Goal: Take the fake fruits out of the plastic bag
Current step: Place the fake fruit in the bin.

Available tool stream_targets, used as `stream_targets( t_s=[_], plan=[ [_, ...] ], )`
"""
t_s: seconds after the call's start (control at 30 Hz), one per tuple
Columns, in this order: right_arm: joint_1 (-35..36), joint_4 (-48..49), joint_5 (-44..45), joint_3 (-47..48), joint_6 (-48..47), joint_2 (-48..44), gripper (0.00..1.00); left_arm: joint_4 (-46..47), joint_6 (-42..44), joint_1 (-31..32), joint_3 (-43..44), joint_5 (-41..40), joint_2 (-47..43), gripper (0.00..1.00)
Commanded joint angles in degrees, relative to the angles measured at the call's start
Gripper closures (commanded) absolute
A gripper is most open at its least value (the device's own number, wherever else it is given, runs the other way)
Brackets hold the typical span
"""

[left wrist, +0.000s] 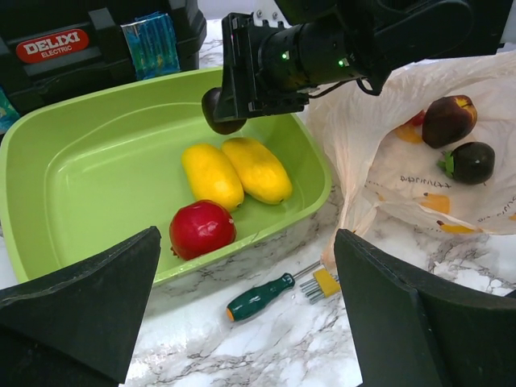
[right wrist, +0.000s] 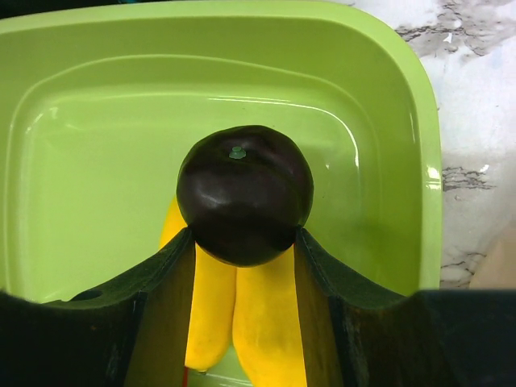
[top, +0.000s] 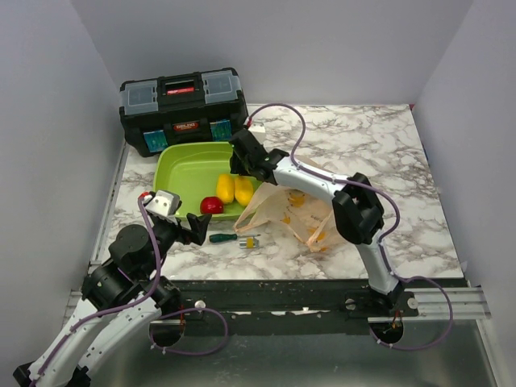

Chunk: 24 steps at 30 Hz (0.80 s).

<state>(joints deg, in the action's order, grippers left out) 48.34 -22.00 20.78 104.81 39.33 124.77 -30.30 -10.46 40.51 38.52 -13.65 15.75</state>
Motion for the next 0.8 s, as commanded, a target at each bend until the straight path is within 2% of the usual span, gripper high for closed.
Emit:
stream_targets(
  t_s=[0.0,0.33,0.47,0.6,0.77],
  plan=[
    [0.3,-1.1,3.1,2.3,-3.1,2.5,0.70,1.2,0.9,0.1,-0.3,0.1,-0.3,0.12],
    [0.3,-4.0,3.2,7.0,-7.1,7.0,0.41,1.2,0.9,0.2,-0.3,0.2,-0.2,0.12],
    [0.3,-4.2,1.9,7.0,-9.1,7.0,0.33,1.2,0.9,0.1,-0.4,0.5,0.0,0.12],
    [0.4,-5.3,1.4,7.6,-10.6,6.7,0.31,1.1,0.8,0.1,-0.3,0.6,0.4,0.12],
    [1.1,-5.2,0.0,6.5,-13.2,2.2,0.32,1.3,0.9,0.2,-0.3,0.6,0.7,0.12]
  ],
)
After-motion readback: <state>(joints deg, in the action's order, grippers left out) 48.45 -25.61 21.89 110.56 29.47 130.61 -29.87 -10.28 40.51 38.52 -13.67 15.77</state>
